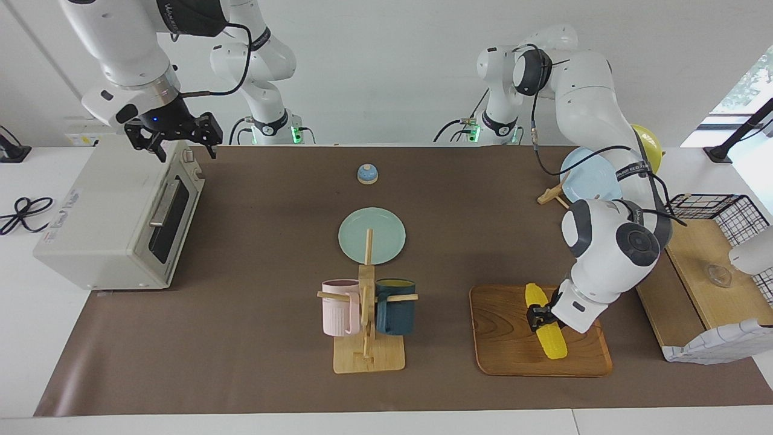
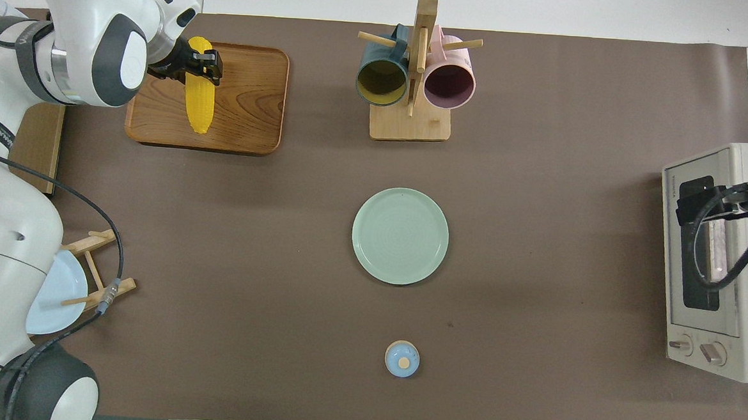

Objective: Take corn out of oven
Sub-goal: 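Lower the corn onto the wooden tray with the left gripper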

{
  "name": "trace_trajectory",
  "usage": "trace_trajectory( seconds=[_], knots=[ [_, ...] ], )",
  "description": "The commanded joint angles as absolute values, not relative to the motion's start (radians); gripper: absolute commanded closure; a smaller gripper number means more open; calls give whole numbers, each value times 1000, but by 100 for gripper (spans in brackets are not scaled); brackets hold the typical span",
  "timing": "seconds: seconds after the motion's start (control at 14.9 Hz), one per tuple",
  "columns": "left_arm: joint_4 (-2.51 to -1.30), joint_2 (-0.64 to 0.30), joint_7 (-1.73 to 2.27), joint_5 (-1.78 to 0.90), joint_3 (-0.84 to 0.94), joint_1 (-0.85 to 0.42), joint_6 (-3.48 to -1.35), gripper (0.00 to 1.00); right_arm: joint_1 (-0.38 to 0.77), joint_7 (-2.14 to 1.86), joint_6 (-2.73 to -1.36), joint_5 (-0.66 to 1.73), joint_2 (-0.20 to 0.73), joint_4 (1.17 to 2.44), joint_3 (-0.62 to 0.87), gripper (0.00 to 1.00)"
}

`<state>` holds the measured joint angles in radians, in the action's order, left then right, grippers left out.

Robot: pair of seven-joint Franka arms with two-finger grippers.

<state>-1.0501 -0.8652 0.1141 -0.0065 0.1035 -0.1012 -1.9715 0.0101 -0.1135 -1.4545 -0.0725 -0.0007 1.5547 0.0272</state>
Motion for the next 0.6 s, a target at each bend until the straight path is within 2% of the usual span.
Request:
trace_trajectory(
  seconds=[0.0, 0.34, 0.4, 0.47, 0.54],
  knots=[
    [-930, -950, 98, 23, 106, -104, -1953, 100, 28, -101, -1436, -61, 15, 1522, 15, 0],
    [-951, -933, 66, 25, 110, -103, -1970, 100, 20, -72, -1468, -41, 15, 1526, 15, 0],
    [-966, -921, 49, 25, 110, -103, -1973, 27, 24, -71, -1470, -41, 15, 1525, 17, 0],
    [-986, -908, 45, 23, 112, -103, -1973, 0, 29, -61, -1470, -43, 15, 1525, 20, 0],
    [-995, -897, 44, 23, 112, -103, -1968, 0, 29, -43, -1467, -43, 14, 1522, 20, 0]
  ],
)
